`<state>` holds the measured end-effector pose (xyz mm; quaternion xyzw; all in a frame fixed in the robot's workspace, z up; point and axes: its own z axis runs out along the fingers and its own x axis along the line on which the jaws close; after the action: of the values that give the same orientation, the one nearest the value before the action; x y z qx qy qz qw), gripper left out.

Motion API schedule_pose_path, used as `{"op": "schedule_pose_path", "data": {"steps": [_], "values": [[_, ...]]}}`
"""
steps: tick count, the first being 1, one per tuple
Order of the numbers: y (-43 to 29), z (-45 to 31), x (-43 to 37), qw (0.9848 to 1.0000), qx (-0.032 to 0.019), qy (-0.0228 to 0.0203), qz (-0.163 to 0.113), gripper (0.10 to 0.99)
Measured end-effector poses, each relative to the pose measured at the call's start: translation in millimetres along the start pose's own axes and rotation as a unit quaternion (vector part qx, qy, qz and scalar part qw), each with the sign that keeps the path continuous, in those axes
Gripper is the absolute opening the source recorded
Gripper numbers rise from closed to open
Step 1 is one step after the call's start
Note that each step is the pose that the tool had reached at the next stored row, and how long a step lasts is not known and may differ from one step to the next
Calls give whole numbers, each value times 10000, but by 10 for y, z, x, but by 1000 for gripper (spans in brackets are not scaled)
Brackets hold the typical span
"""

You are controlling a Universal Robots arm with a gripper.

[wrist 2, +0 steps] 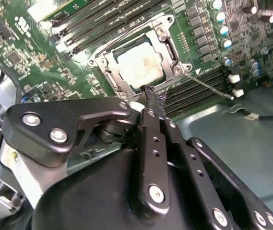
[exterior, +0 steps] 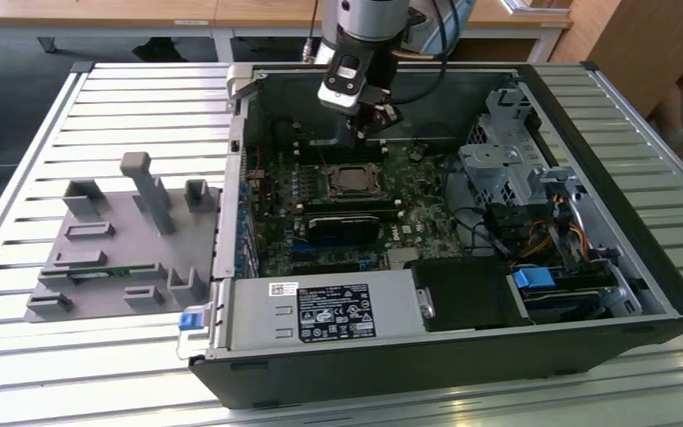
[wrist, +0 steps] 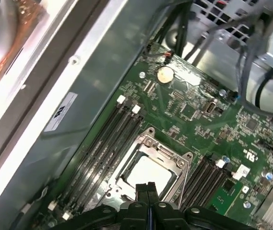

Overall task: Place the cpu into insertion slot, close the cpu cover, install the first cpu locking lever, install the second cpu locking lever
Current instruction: 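Install the first cpu locking lever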

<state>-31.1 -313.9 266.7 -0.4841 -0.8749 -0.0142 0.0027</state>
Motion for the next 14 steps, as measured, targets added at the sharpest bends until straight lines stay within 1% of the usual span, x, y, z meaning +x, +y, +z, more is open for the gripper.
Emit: {"op": "schedule_pose_path", "data": {"steps": [3, 5, 7, 10, 14], "values": [[0, 0, 0, 9997, 5, 5, -232, 114], [0, 0, 0, 9991, 8, 9, -412, 114], [0, 2, 0, 9982, 11, 13, -594, 114], [0, 3, 0, 9963, 16, 19, -864, 114], [0, 5, 0, 9926, 23, 27, -1214, 114]]}}
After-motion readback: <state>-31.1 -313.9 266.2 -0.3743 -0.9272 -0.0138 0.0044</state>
